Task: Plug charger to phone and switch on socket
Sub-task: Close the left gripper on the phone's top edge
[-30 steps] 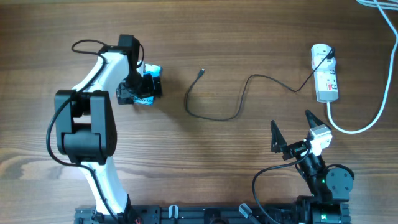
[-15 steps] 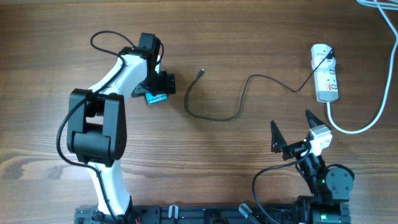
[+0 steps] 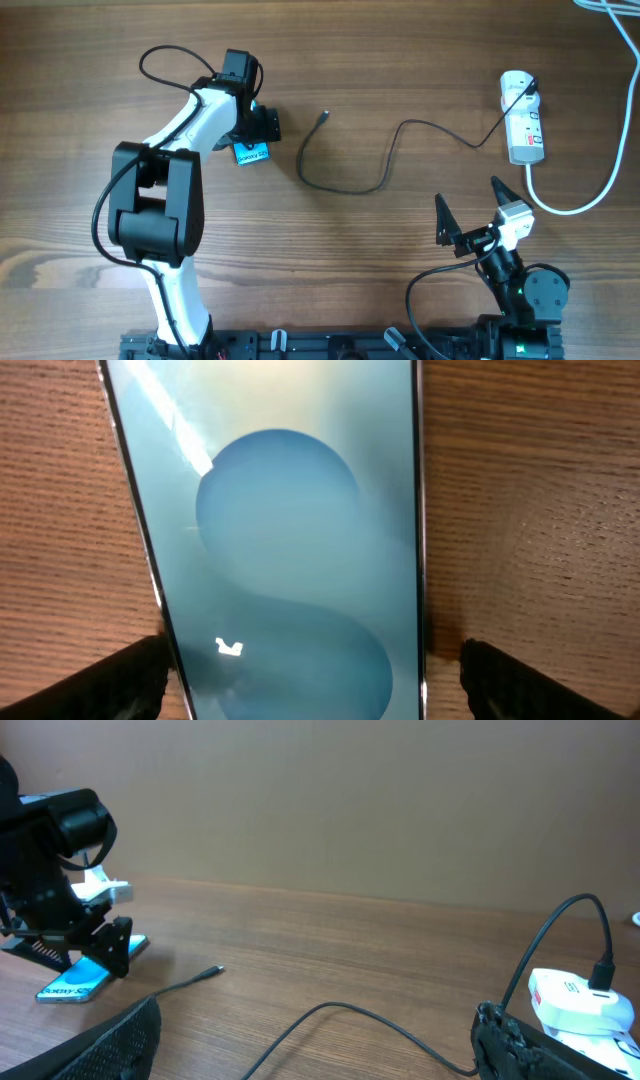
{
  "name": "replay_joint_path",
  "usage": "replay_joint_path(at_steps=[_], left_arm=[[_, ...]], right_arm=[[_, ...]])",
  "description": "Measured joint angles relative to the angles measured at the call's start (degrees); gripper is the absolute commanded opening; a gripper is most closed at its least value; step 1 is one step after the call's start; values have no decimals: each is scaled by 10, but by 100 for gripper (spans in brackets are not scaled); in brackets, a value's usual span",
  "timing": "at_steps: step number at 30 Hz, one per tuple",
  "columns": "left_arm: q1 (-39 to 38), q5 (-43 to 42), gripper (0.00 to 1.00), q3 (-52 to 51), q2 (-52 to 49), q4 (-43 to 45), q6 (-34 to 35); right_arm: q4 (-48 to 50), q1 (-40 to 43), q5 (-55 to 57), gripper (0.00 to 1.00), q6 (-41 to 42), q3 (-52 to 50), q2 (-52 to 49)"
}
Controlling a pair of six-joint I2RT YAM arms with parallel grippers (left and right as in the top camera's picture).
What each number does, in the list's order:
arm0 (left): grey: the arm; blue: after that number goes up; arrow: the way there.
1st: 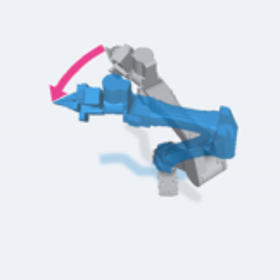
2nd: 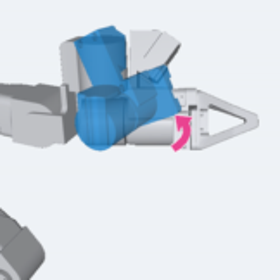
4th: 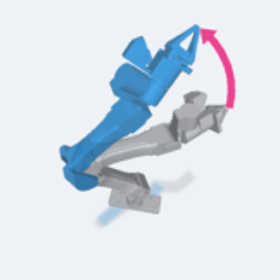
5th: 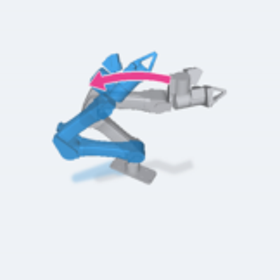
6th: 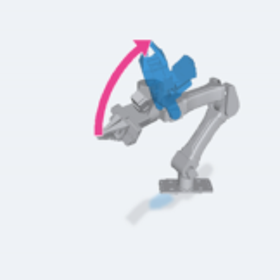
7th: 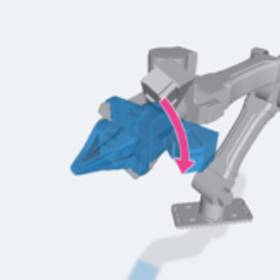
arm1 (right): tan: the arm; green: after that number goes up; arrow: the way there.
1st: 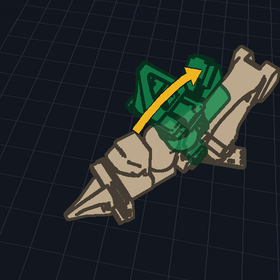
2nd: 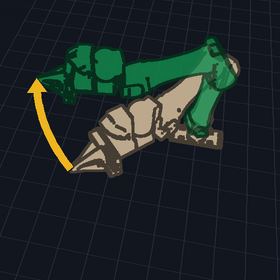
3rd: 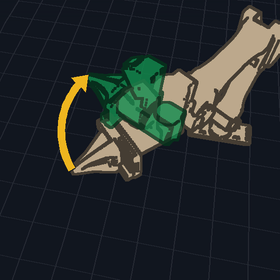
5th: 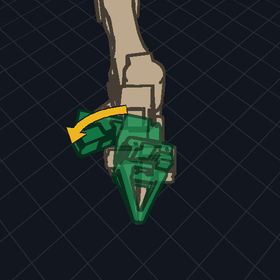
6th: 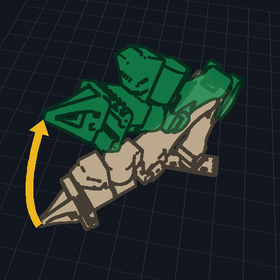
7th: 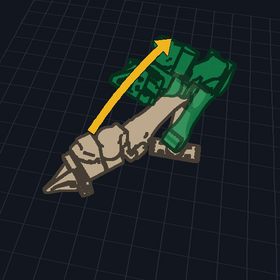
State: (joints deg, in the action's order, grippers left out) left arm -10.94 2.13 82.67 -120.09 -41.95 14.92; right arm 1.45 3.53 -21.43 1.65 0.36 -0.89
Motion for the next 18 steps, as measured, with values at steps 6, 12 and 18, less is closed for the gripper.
replay_joint_path(at_steps=[6, 12, 18], left_arm=[[0, 7, 100, 0, 0, -20, 1], [-3, 6, 82, -2, 0, 25, 5], [-2, 2, 69, -2, -2, 35, 7]], right_arm=[[0, 0, 0, 100, 0, 0, 0], [0, 0, 0, 99, 0, 0, 0], [0, 0, 0, 100, 0, 0, 0]])
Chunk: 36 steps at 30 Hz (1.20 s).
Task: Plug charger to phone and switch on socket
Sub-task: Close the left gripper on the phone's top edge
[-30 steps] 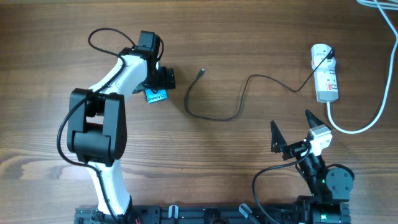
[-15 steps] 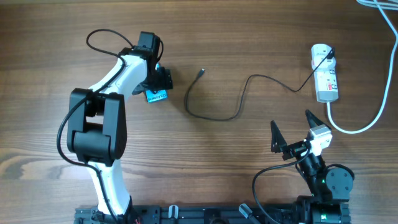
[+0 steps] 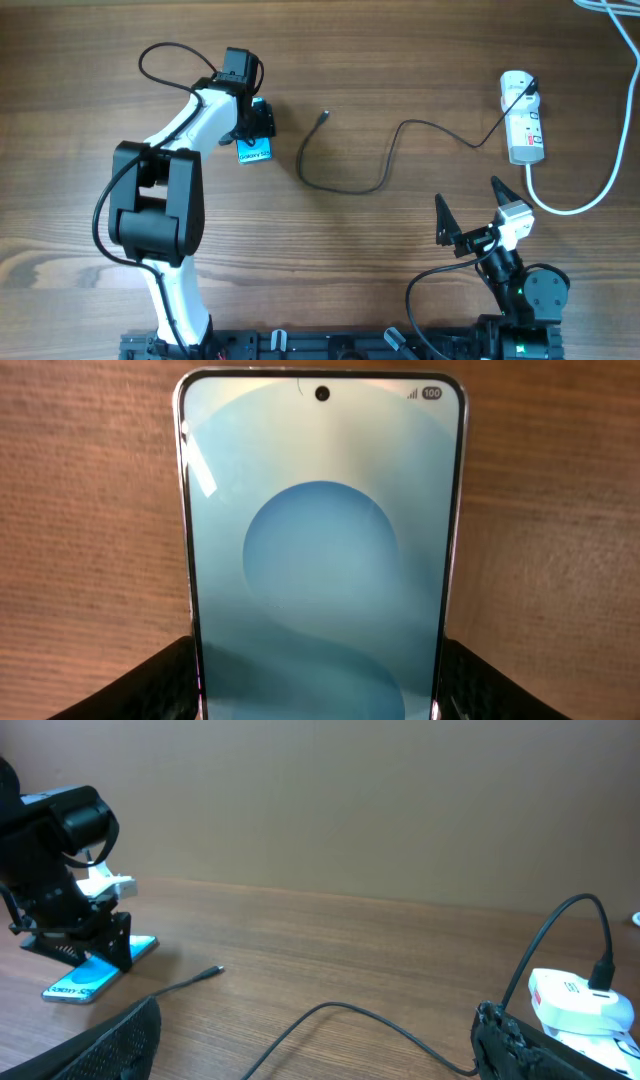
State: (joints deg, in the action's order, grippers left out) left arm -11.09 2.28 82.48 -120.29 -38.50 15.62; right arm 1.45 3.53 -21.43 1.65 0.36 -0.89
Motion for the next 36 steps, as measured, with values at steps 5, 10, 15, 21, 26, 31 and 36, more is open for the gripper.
replay_joint_path(at_steps=[5, 10, 15, 21, 26, 31, 36], left_arm=[[0, -12, 66, 8, 2, -88, 0], [0, -22, 89, 10, 3, -174, 2], [0, -21, 100, 3, 2, -148, 2], [-1, -12, 100, 3, 2, -121, 17], [0, -21, 100, 4, 2, -155, 36], [0, -35, 100, 3, 2, -184, 37], [0, -29, 100, 3, 2, -160, 38]], right_arm=[[0, 0, 0, 100, 0, 0, 0], [0, 0, 0, 100, 0, 0, 0], [0, 0, 0, 100, 0, 0, 0], [0, 0, 0, 100, 0, 0, 0], [0, 0, 0, 100, 0, 0, 0], [0, 0, 0, 100, 0, 0, 0], [0, 0, 0, 100, 0, 0, 0]])
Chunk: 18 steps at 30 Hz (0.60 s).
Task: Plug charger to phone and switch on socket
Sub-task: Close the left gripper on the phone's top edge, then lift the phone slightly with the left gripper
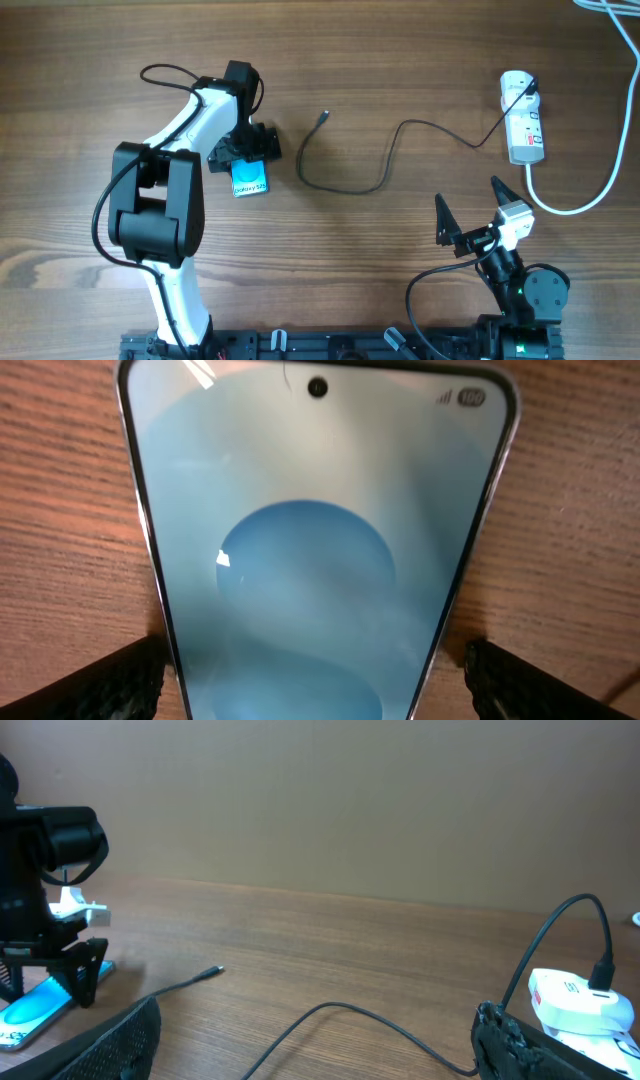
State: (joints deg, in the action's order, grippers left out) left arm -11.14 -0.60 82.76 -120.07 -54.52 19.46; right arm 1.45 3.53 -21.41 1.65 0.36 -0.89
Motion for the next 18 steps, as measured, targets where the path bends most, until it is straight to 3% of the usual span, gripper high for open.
replay_joint_path(at_steps=[5, 12, 15, 18], left_arm=[[0, 7, 100, 0, 0, 8, 0], [0, 8, 87, 0, 0, 9, 0], [0, 9, 98, 0, 0, 10, 0], [0, 9, 98, 0, 0, 10, 0]], right_arm=[[0, 0, 0, 100, 0, 0, 0], [0, 0, 0, 100, 0, 0, 0], [0, 0, 0, 100, 0, 0, 0], [0, 0, 0, 100, 0, 0, 0]])
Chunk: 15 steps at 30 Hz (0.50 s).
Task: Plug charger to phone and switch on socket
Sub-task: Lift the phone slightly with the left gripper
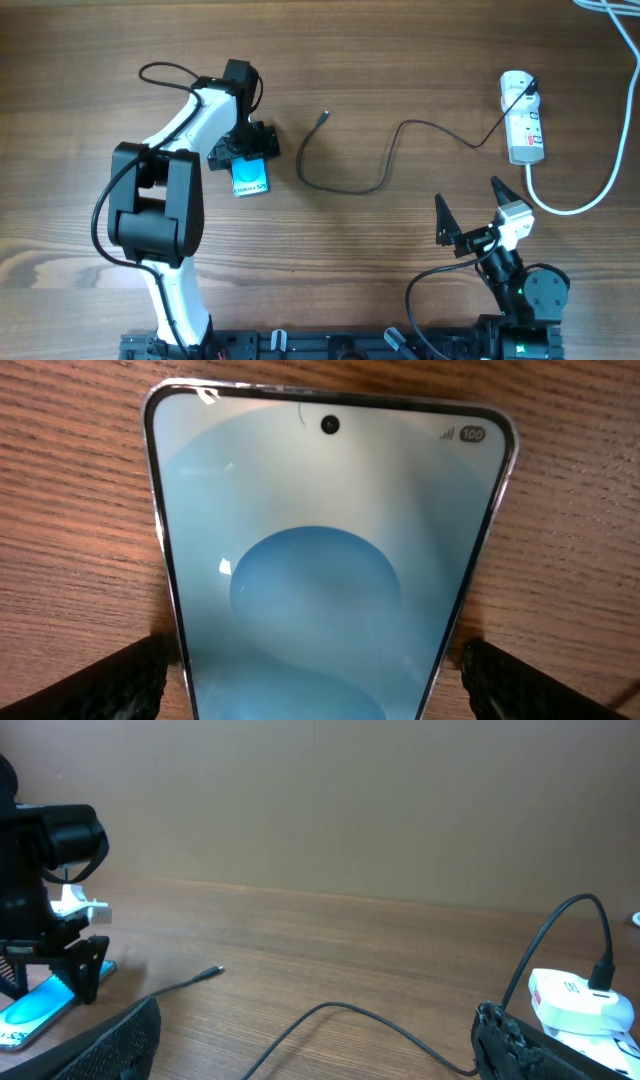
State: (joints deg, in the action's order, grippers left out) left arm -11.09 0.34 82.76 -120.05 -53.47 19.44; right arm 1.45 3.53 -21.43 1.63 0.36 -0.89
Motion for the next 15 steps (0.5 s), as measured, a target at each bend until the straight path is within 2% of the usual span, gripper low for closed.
replay_joint_path(at_steps=[15], left_arm=[[14, 1, 96, 0, 0, 3, -13]], right_arm=[[0, 0, 0, 100, 0, 0, 0]])
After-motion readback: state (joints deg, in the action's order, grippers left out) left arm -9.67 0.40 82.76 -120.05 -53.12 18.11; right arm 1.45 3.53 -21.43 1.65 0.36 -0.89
